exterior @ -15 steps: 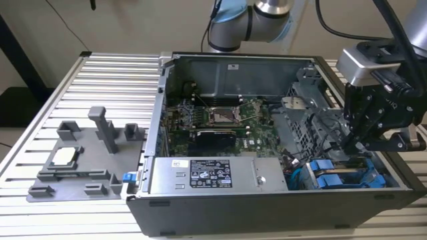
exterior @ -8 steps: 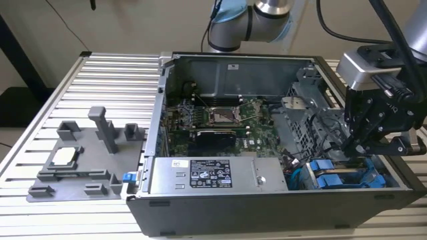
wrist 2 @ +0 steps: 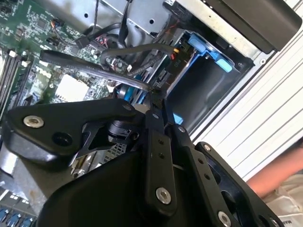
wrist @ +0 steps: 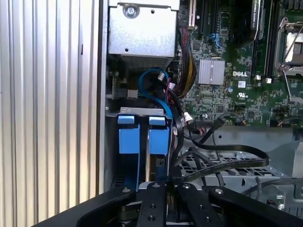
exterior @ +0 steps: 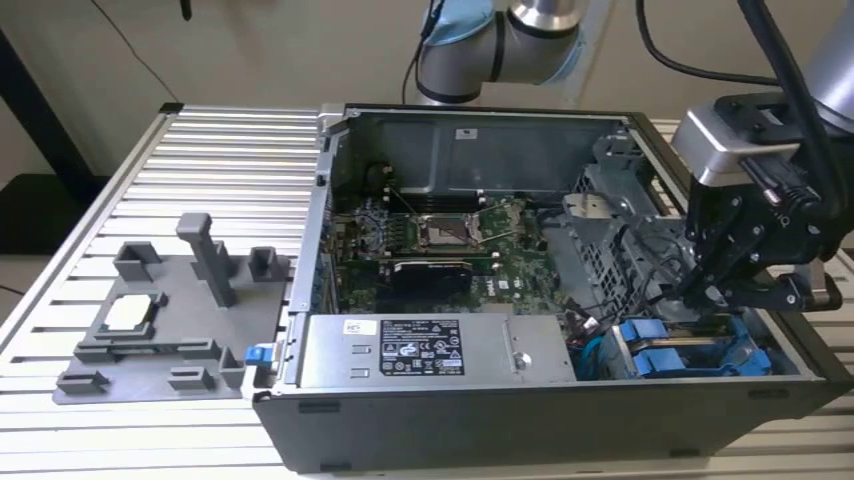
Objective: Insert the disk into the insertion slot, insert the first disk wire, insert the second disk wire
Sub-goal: 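Insert the second disk wire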
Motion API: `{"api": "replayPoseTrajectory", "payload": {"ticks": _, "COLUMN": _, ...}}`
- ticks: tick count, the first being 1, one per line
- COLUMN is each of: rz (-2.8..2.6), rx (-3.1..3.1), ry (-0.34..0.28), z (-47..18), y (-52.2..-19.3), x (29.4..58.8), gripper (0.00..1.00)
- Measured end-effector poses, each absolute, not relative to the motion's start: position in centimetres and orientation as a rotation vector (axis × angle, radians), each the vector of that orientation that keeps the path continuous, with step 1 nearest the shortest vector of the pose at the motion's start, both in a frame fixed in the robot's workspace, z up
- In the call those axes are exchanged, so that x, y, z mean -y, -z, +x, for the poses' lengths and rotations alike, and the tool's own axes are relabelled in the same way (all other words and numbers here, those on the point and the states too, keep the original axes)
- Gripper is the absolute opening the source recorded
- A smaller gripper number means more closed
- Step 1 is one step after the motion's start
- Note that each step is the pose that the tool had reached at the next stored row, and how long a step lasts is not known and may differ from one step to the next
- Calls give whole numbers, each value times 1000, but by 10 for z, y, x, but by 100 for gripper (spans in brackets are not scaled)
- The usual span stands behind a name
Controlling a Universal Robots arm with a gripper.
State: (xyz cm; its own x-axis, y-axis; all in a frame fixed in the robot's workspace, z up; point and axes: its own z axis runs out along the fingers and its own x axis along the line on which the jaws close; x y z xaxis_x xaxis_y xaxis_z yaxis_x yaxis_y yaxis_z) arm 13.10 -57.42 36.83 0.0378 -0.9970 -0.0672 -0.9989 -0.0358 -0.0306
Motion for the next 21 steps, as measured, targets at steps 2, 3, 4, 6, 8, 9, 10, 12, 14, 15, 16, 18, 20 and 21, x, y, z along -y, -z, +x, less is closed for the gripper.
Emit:
{"api": "replayPoseTrajectory", "payload": {"ticks": 2, "rz": -2212, "rx": -2133, "ry": -42, "z": 132, "y": -367, "x": 577, "gripper": 16}}
{"api": "replayPoseTrajectory", "payload": {"ticks": 3, "rz": -2211, "rx": -2133, "ry": -42, "z": 133, "y": -366, "x": 577, "gripper": 16}}
{"api": "replayPoseTrajectory", "payload": {"ticks": 4, "rz": -2211, "rx": -2133, "ry": -43, "z": 133, "y": -364, "x": 578, "gripper": 16}}
{"api": "replayPoseTrajectory", "payload": {"ticks": 6, "rz": -2210, "rx": -2134, "ry": -43, "z": 134, "y": -360, "x": 579, "gripper": 16}}
{"api": "replayPoseTrajectory", "payload": {"ticks": 8, "rz": -2208, "rx": -2134, "ry": -45, "z": 134, "y": -357, "x": 580, "gripper": 16}}
{"api": "replayPoseTrajectory", "payload": {"ticks": 9, "rz": -2206, "rx": -2133, "ry": -48, "z": 135, "y": -355, "x": 581, "gripper": 16}}
{"api": "replayPoseTrajectory", "payload": {"ticks": 10, "rz": -2203, "rx": -2131, "ry": -52, "z": 135, "y": -354, "x": 581, "gripper": 16}}
{"api": "replayPoseTrajectory", "payload": {"ticks": 12, "rz": -2194, "rx": -2130, "ry": -62, "z": 135, "y": -353, "x": 581, "gripper": 16}}
{"api": "replayPoseTrajectory", "payload": {"ticks": 14, "rz": -2178, "rx": -2141, "ry": -66, "z": 135, "y": -351, "x": 580, "gripper": 16}}
{"api": "replayPoseTrajectory", "payload": {"ticks": 15, "rz": -2169, "rx": -2150, "ry": -65, "z": 135, "y": -351, "x": 580, "gripper": 16}}
{"api": "replayPoseTrajectory", "payload": {"ticks": 16, "rz": -2154, "rx": -2165, "ry": -64, "z": 135, "y": -351, "x": 581, "gripper": 16}}
{"api": "replayPoseTrajectory", "payload": {"ticks": 18, "rz": -2117, "rx": -2200, "ry": -62, "z": 135, "y": -350, "x": 581, "gripper": 16}}
{"api": "replayPoseTrajectory", "payload": {"ticks": 20, "rz": -2093, "rx": -2222, "ry": -61, "z": 135, "y": -350, "x": 581, "gripper": 16}}
{"api": "replayPoseTrajectory", "payload": {"ticks": 21, "rz": -2091, "rx": -2224, "ry": -60, "z": 135, "y": -349, "x": 581, "gripper": 16}}
